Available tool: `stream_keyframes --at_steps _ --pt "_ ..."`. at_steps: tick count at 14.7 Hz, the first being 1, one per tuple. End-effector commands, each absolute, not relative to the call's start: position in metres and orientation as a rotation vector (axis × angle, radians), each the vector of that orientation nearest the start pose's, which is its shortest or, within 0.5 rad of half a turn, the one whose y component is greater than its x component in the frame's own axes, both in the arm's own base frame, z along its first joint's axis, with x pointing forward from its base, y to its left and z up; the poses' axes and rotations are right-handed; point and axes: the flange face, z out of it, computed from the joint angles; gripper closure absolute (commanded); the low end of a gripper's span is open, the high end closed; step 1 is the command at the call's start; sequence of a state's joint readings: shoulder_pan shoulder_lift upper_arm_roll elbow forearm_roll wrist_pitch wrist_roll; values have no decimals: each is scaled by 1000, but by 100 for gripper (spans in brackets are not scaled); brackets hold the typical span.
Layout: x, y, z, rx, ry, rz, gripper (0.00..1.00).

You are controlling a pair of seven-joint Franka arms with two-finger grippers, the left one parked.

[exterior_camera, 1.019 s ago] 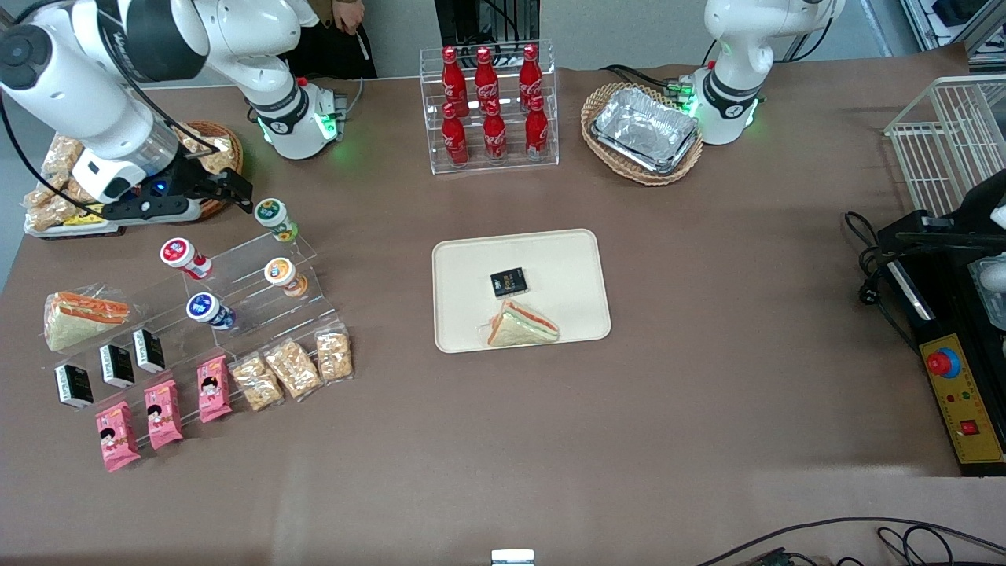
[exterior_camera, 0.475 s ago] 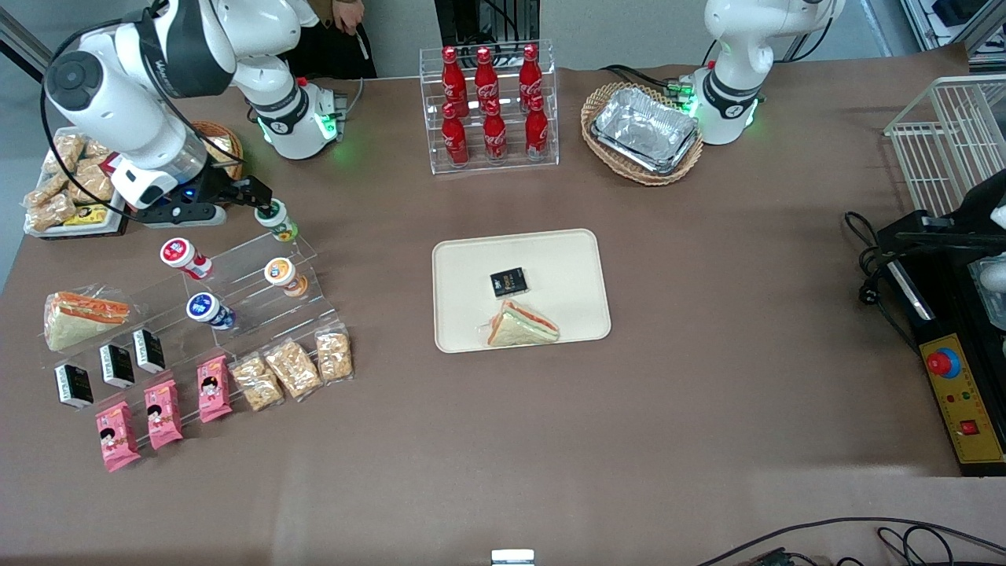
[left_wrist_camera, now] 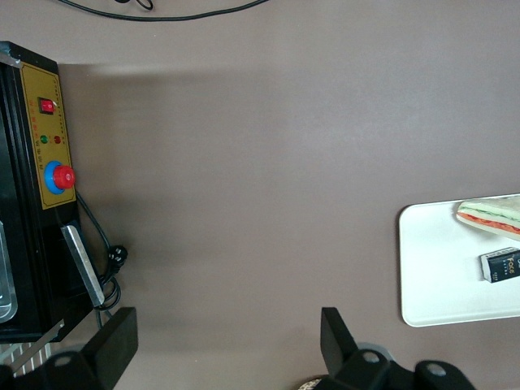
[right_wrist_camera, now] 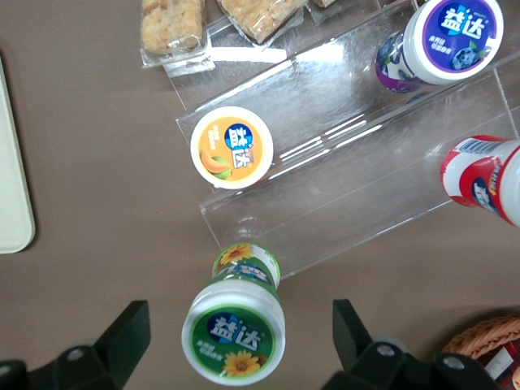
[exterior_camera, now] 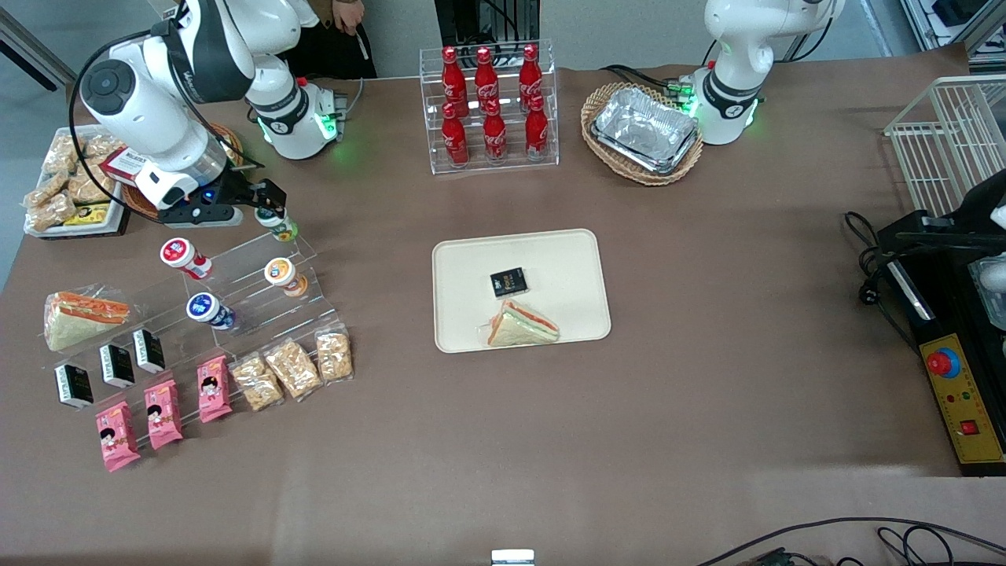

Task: Place green gum on tray
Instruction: 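Lower the right gripper and close it around the green gum bottle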

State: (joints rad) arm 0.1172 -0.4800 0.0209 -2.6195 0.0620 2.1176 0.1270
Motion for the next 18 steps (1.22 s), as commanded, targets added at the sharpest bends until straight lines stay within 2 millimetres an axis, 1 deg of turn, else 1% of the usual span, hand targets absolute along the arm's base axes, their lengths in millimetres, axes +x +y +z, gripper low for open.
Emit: stream_keyframes --at_steps 1,5,8,9,11,13,14,16,18 --pt "366 54 394 -3105 64 -14 0" --pt "363 54 389 -3105 89 -16 0" --pt "362 63 385 -3104 80 -29 0" --pt "362 63 385 -3104 83 -29 4" --pt "362 63 383 -3105 83 -22 25" --pt "362 63 383 -3105 83 -22 38" --pt "362 63 383 -3105 83 -22 43" --pt "363 63 383 -3105 83 -19 60" --pt "363 63 382 -3105 85 -14 60"
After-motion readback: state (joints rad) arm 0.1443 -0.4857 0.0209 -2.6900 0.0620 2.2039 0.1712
